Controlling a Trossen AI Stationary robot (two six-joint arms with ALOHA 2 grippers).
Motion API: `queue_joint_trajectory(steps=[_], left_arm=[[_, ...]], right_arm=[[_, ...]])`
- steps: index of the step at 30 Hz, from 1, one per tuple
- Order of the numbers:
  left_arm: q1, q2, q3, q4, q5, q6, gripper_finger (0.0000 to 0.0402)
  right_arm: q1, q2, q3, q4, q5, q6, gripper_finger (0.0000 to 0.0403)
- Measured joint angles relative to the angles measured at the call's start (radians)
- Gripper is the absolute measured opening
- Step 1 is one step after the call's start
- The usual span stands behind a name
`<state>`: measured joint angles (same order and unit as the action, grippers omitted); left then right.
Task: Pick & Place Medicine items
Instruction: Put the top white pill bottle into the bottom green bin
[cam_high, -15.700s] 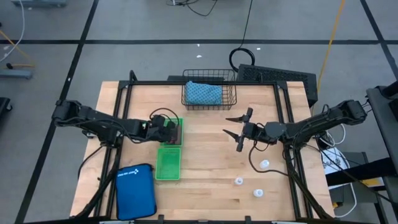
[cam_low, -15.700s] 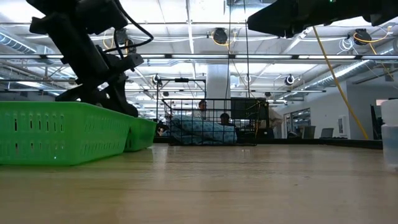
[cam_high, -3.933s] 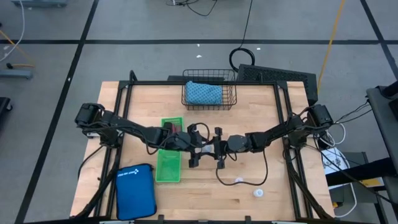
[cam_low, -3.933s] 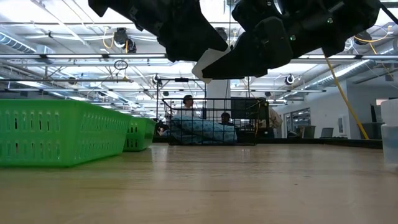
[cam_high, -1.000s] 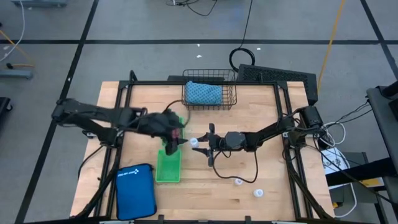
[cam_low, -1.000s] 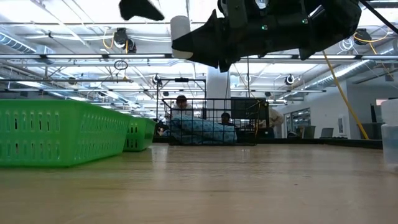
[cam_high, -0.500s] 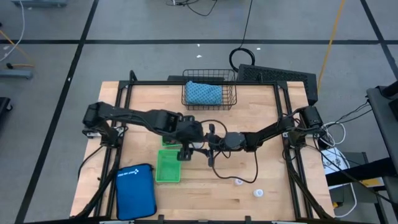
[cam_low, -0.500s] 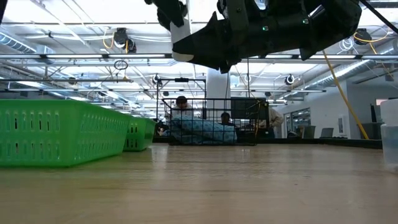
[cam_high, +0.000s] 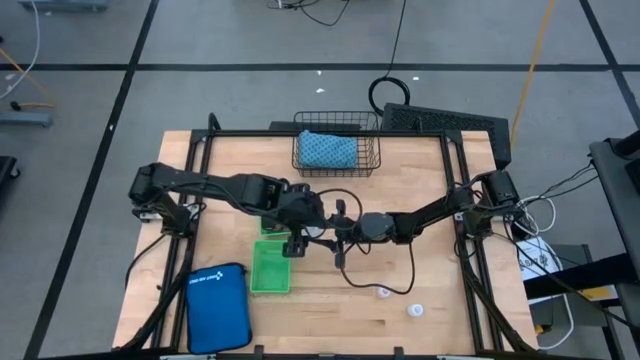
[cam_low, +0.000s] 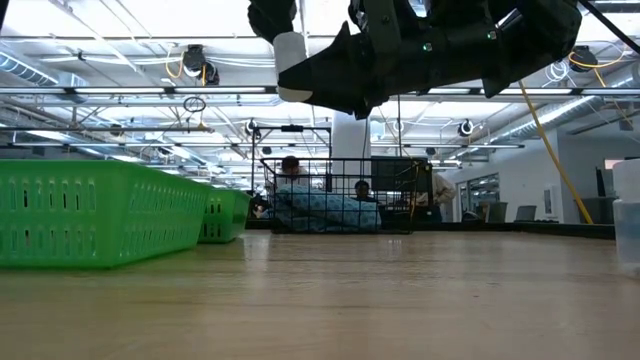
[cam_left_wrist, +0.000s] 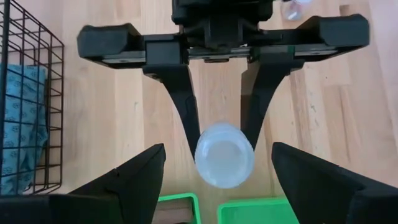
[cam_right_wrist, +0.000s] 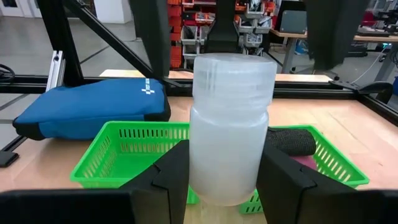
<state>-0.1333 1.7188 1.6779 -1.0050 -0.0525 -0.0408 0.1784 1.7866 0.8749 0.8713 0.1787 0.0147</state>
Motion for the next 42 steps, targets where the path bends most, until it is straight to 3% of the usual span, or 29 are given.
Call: queue_joint_trajectory(steps=[31, 34, 42], left_arm=[[0.004, 0.034, -0.002, 0.011, 0.061, -0.062, 0.0293], [0.004, 0.035, -0.002, 0.012, 0.061, -0.062, 0.0266], [0.004, 0.034, -0.002, 0.014, 0.064, -0.069, 0.0148]], right_arm=[[0.020, 0.000, 0.000, 0.028, -0.001, -0.001, 0.0138], [0.020, 0.000, 0.000, 0.029, -0.001, -0.001, 0.0138], [0.020, 0.000, 0.000, 0.028, 0.000, -0.001, 0.0143]])
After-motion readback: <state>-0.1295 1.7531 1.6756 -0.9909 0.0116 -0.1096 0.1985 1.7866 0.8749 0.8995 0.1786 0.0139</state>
